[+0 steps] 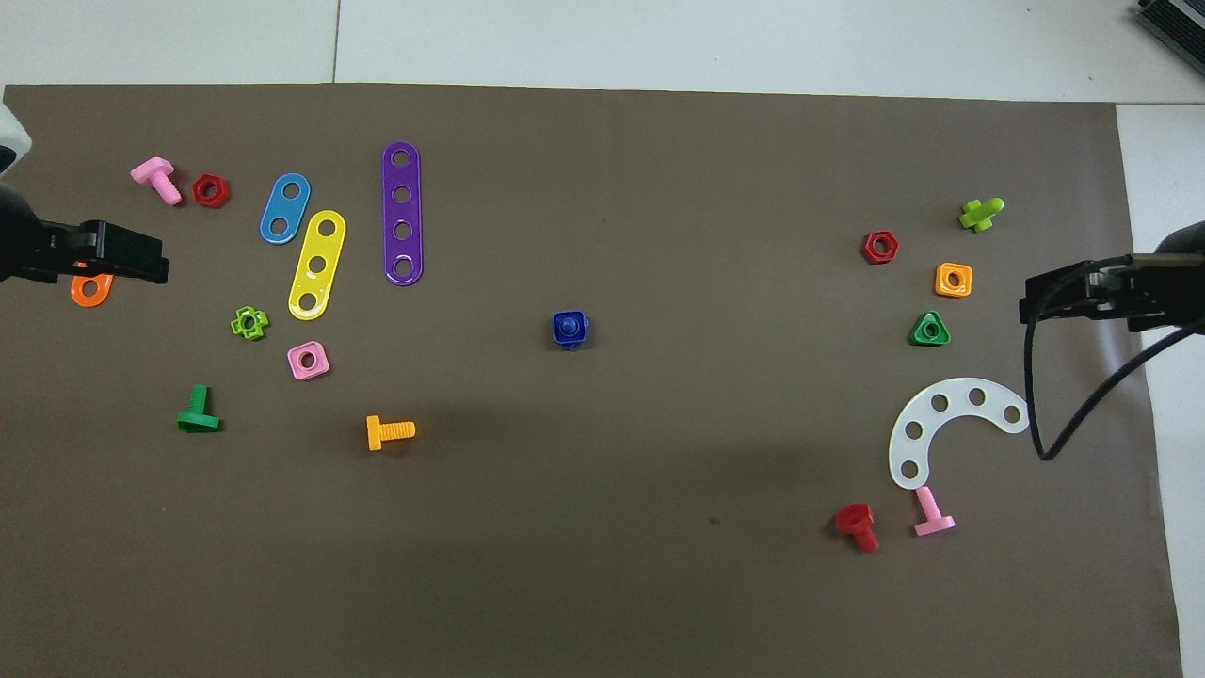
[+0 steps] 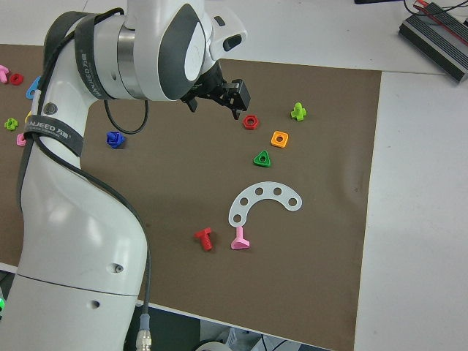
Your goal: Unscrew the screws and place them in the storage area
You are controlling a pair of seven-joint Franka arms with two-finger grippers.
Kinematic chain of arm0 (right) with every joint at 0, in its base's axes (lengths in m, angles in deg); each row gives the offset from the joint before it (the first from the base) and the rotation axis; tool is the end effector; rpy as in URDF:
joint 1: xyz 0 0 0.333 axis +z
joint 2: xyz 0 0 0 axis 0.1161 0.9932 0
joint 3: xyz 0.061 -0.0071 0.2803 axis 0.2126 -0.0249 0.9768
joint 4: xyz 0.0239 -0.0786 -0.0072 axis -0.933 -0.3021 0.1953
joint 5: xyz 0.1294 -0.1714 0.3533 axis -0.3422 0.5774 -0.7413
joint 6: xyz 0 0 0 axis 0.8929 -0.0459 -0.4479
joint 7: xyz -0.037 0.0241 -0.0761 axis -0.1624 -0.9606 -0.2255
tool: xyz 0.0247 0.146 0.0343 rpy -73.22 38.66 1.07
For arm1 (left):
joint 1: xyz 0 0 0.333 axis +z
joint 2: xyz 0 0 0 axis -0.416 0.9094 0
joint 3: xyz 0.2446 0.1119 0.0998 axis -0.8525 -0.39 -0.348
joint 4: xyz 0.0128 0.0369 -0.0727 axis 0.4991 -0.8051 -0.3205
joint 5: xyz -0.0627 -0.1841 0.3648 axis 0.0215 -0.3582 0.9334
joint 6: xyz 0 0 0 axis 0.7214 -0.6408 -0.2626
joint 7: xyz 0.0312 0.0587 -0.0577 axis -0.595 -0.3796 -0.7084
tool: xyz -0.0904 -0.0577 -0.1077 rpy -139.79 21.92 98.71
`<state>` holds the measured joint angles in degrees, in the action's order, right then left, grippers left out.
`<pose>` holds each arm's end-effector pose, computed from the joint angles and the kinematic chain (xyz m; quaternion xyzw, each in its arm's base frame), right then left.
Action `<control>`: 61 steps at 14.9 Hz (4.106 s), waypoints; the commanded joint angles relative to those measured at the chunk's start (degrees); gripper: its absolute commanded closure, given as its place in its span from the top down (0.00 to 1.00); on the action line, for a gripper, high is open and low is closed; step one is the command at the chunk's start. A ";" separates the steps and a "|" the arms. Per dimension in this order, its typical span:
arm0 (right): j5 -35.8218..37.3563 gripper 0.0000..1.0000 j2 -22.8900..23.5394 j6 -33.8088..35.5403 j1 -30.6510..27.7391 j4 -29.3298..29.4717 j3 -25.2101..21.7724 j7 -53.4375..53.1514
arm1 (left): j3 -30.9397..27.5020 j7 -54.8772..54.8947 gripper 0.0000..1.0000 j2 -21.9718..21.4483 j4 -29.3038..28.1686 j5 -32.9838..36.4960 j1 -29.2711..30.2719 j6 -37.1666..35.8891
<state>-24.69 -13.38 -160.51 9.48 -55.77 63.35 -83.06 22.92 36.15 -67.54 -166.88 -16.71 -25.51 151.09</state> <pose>0.5695 0.0017 0.5471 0.9989 -0.0462 -0.0054 0.0021 0.5934 -0.0409 0.5468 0.9991 -0.0328 0.0254 0.0060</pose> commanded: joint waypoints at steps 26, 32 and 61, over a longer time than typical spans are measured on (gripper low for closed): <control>-1.04 1.00 -0.82 -0.10 -0.44 -0.64 0.43 -0.76 | -0.03 -39.05 0.94 26.55 1.69 1.70 -29.92 28.86; -1.04 1.00 -0.82 -0.10 -0.35 -0.64 0.43 -0.76 | 0.15 -38.26 0.86 27.09 -4.28 5.22 -30.89 35.19; -1.04 1.00 -0.82 -0.10 -0.44 -0.64 0.43 -0.76 | 0.33 -34.48 0.37 25.86 -8.42 5.14 -32.21 36.35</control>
<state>-24.70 -13.39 -160.51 9.51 -55.77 63.35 -83.06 23.89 1.54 -40.17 -174.00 -12.82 -57.27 187.25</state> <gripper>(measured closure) 0.000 0.537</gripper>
